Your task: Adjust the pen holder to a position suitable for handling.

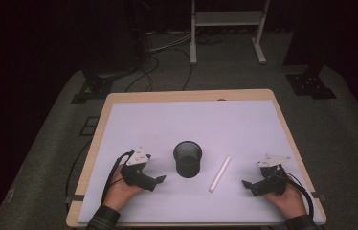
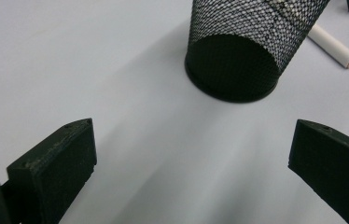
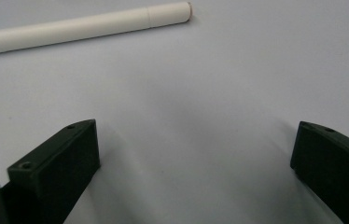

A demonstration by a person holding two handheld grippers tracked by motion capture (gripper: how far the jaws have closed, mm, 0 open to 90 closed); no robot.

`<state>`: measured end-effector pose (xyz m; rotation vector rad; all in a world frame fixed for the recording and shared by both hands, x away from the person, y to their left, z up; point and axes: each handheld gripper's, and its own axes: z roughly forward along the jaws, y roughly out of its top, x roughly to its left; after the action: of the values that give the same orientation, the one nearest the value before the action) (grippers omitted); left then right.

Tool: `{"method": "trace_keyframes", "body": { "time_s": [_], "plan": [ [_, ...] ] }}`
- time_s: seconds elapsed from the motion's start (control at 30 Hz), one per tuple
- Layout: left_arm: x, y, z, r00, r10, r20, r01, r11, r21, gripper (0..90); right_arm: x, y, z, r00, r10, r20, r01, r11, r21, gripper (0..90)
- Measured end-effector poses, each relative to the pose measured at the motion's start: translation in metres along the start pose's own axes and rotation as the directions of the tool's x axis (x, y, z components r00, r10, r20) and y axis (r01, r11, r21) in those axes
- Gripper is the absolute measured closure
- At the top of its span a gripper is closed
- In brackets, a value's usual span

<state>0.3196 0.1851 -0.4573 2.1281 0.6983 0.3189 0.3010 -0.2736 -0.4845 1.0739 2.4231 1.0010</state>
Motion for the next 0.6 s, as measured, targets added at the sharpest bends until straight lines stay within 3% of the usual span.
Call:
{"method": "trace_keyframes", "body": {
  "time_s": [0.43,0.6],
  "plan": [
    [0.006,-0.029,-0.020,0.9979,-0.036,-0.054,0.039,0.9979,0.052,0.4,0.000,0.000,0.000,1.0000,0.001,0.000,-0.001,1.0000,0.000,0.2],
    [0.007,-0.032,-0.022,0.9966,-0.025,-0.079,0.031,0.9964,0.079,0.3,0.000,0.000,0.000,1.0000,0.000,0.000,0.000,1.0000,0.000,0.2]
  ]
}}
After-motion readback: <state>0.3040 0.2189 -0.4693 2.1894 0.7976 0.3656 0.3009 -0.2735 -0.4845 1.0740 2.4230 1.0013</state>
